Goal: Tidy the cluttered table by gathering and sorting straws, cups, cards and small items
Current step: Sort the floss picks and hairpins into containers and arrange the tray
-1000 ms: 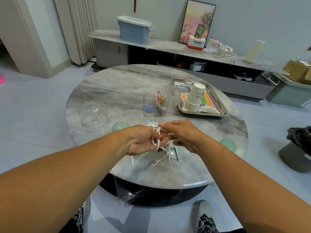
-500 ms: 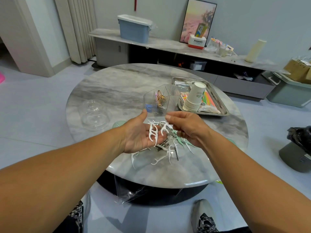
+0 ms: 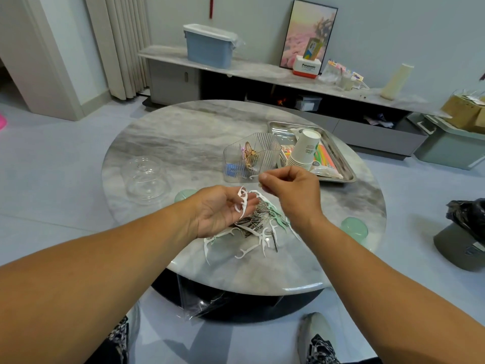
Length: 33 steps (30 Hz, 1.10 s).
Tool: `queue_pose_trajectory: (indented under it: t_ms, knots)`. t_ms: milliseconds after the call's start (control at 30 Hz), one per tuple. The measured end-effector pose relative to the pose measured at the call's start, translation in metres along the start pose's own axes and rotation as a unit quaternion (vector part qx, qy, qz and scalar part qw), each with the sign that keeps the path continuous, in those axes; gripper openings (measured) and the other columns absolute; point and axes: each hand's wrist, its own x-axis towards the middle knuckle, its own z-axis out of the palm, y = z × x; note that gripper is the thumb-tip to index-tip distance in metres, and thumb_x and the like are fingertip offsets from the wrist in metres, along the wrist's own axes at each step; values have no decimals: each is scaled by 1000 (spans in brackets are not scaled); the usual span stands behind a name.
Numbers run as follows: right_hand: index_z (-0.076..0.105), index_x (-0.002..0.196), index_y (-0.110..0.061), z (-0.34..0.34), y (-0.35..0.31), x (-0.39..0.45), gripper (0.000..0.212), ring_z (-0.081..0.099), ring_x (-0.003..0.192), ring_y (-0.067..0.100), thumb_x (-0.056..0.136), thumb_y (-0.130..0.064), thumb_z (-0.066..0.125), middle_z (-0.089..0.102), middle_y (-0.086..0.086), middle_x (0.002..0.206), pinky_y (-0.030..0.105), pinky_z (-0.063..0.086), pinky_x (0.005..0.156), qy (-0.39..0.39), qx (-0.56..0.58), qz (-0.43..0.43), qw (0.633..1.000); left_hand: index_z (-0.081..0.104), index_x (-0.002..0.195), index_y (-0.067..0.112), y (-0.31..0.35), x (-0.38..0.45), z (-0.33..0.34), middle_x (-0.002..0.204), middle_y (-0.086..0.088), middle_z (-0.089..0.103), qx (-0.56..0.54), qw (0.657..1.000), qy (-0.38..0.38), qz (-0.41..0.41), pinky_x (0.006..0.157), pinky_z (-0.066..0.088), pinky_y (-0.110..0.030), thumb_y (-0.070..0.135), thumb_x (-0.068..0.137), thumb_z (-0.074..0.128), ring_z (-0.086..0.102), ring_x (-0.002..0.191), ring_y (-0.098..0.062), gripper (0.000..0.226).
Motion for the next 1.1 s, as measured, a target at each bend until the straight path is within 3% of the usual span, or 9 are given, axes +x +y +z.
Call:
queue_pose_trajectory:
  t_ms: [133, 200, 333, 400, 467, 600, 800, 1000, 1100]
  knots:
    - [73, 81, 0, 11, 12, -19, 11, 71, 80, 22, 77, 1, 84, 72, 9, 87, 41, 59, 73, -91, -213, -302, 925, 61, 103, -8, 3, -1, 2, 92, -15, 64, -35, 999, 4, 28, 66, 55, -22, 1, 101, 40, 62, 73, -17, 22]
    - [73, 80, 1, 14, 19, -27, 11, 70, 82, 23, 77, 1, 84, 72, 9, 91, 43, 58, 73, -112, -246, -376, 886, 60, 101, -5, 3, 1, 2, 84, -11, 63, -14, 999, 11, 45, 58, 52, -20, 8, 106, 41, 60, 64, -14, 24]
    - [79, 84, -10, 14, 22, -33, 7, 70, 89, 20, 85, -17, 82, 75, -1, 97, 45, 54, 78, -97, -307, -406, 855, 59, 124, -9, 3, 1, 1, 105, -19, 62, 76, 993, 5, 91, 76, 48, -25, -6, 102, 41, 60, 93, -23, 28]
    - [77, 84, -15, 14, 17, -32, 13, 66, 89, 14, 90, -26, 76, 72, -5, 95, 38, 51, 80, -60, -304, -363, 879, 61, 126, -9, 3, 0, 1, 110, -20, 67, 104, 989, -2, 105, 76, 54, -27, -11, 98, 46, 64, 95, -24, 32]
    - [74, 98, -21, 15, 8, -23, 15, 64, 89, 11, 92, -35, 72, 68, -7, 99, 30, 50, 79, -25, -273, -225, 935, 63, 125, -3, 2, -3, 4, 110, -18, 68, 133, 985, -20, 109, 75, 56, -26, -8, 99, 50, 66, 87, -20, 30]
    - [74, 106, -6, 9, -3, -5, 25, 71, 73, 24, 87, -22, 80, 74, 14, 97, 38, 62, 68, -107, -91, 65, 988, 59, 129, 4, -7, -6, 9, 107, -19, 66, 191, 976, -35, 97, 77, 59, -25, -15, 99, 44, 68, 85, -19, 38]
    - [76, 85, -5, 0, -2, 6, 12, 54, 46, 5, 83, -14, 82, 68, 2, 64, 18, 41, 43, -73, -55, 160, 983, 42, 145, 0, -11, -8, 5, 100, -17, 69, 187, 979, -38, 71, 85, 57, -31, -20, 98, 42, 67, 87, -23, 51]
    - [72, 88, 1, -6, -7, 11, 9, 71, 64, 15, 84, -4, 79, 74, 12, 74, 23, 61, 63, -6, 145, 172, 974, 48, 139, -9, -6, -4, 2, 103, -22, 69, 52, 997, 33, 36, 65, 62, -29, -15, 100, 41, 70, 89, -26, 40]
    - [69, 93, 6, 6, -3, -1, 13, 75, 74, 23, 83, 7, 76, 74, 19, 82, 27, 63, 68, 0, 170, 160, 972, 47, 137, -12, 1, -4, 6, 103, -23, 68, 2, 999, 37, 26, 68, 62, -33, 1, 106, 41, 70, 90, -28, 34]
